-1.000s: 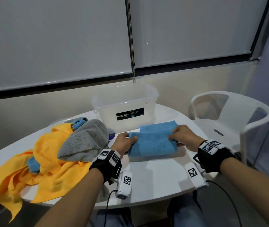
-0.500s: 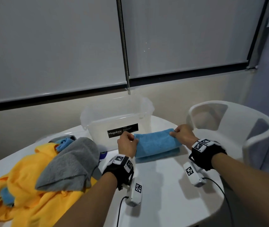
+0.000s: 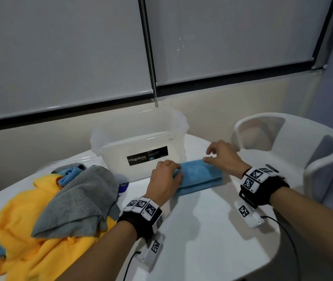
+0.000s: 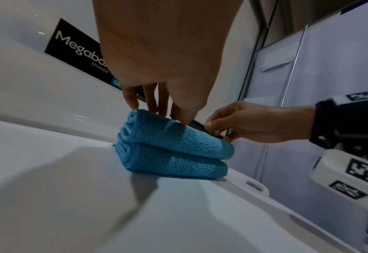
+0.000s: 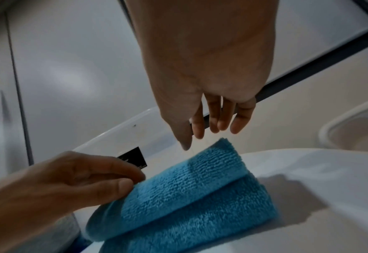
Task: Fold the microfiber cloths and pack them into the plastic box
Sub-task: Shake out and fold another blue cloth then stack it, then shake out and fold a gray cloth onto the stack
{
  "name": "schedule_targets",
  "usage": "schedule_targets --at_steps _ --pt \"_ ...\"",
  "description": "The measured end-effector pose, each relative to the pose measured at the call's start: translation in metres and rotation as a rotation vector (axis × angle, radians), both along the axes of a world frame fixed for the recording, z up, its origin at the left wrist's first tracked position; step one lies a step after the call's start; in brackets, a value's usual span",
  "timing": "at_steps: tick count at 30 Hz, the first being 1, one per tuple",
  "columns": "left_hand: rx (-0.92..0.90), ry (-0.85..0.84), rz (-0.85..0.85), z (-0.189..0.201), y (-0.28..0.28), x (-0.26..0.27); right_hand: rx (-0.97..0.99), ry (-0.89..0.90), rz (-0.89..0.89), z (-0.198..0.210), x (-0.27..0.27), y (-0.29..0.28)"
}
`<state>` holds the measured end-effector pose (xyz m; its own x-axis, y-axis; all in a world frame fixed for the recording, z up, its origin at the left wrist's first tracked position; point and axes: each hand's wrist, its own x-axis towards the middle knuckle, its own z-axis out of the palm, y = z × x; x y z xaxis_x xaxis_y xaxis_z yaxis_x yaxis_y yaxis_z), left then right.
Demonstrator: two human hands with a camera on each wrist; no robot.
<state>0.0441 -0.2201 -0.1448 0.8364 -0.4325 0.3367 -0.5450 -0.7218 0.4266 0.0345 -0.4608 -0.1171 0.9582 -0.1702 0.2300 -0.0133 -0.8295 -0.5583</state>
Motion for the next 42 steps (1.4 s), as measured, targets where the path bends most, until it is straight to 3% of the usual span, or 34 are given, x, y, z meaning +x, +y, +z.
schedule_targets --at_steps 3,8,13,18,21,26,32,38,42 --pt "0.096 0.047 -0.042 -0.005 -0.001 0.002 -0.104 0.076 0.082 -0.003 -0.003 0.010" --pt "0.134 0.154 -0.050 -0.006 -0.002 0.001 -0.097 0.169 0.067 -0.015 -0.011 0.020" --pt "0.237 0.200 -0.054 0.024 0.018 -0.009 -0.133 0.255 0.079 0.001 -0.015 0.021" --pt "0.138 0.121 0.023 0.081 0.086 -0.025 -0.152 0.170 0.134 0.043 -0.021 0.042" --pt "0.108 0.079 0.103 0.116 0.136 -0.034 -0.127 0.128 0.253 0.068 -0.028 0.078" --pt "0.314 0.168 0.205 0.141 0.227 -0.043 -0.113 0.127 0.463 0.097 -0.038 0.158" --pt "0.681 0.330 0.127 0.116 0.273 -0.067 -0.125 0.156 0.572 0.106 -0.053 0.225" --pt "0.647 0.040 0.130 0.070 0.288 -0.074 -0.174 0.228 0.618 0.105 -0.059 0.247" --pt "0.623 -0.070 0.188 0.064 0.292 -0.072 -0.174 0.238 0.629 0.110 -0.064 0.253"
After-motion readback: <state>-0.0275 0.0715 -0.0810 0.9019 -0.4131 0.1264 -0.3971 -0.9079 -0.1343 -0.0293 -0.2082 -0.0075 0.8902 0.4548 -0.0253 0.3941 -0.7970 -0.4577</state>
